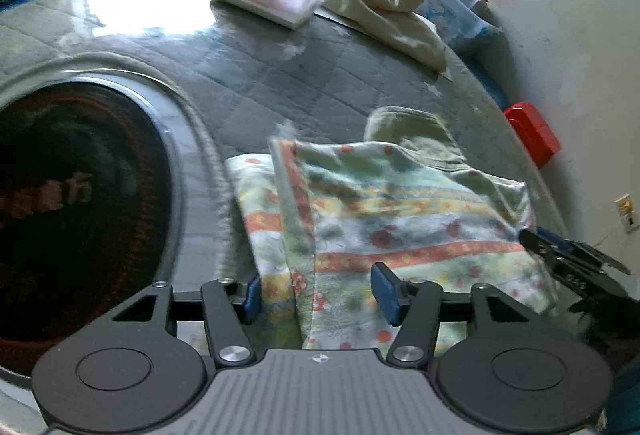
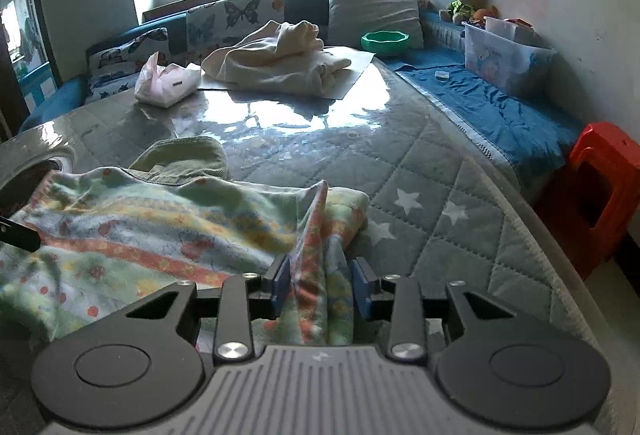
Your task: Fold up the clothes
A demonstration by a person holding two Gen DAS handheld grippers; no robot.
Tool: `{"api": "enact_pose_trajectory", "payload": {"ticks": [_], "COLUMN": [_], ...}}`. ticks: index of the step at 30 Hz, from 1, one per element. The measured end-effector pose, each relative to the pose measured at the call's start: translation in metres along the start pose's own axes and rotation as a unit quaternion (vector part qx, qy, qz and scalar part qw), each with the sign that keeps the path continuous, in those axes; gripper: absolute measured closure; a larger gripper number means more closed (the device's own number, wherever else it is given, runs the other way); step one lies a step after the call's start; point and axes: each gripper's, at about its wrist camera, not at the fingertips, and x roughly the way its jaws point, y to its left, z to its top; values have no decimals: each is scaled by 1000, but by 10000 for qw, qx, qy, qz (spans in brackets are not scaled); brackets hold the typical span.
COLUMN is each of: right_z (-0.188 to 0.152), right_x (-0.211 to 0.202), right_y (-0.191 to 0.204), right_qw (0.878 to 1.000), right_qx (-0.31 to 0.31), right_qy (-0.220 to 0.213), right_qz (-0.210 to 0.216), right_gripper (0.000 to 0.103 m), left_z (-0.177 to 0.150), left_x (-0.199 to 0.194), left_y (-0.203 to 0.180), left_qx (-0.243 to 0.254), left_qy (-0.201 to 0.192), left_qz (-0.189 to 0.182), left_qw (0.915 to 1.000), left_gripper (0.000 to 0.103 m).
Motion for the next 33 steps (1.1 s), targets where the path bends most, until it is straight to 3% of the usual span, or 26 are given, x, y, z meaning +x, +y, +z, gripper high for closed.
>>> {"api": "enact_pose_trajectory", "payload": {"ticks": [6, 11, 22, 33], "right_z": [2, 9, 27, 25], "right_x": [-7, -21, 4, 28], "right_y": [9, 20, 23, 20], "right_qw": [9993, 9977, 9984, 9990], "right_qx": [-266, -484, -285, -402], "right_qy": [-158, -440, -457, -196], "right_qz": [-187, -167, 195, -77], "right_gripper": [62, 50, 57, 55], "left_z": [5, 13, 28, 30], "left_x": [-4, -8, 1, 21], "left_y": [14, 12, -23, -20], "left_qx": [-151, -206, 102, 101], "left_qy": [-145, -319, -569, -376], "left_qz": [337, 424, 186, 360], "left_qw": [9992, 9984, 9982, 9986], "left_gripper": [46, 46, 46, 44]}}
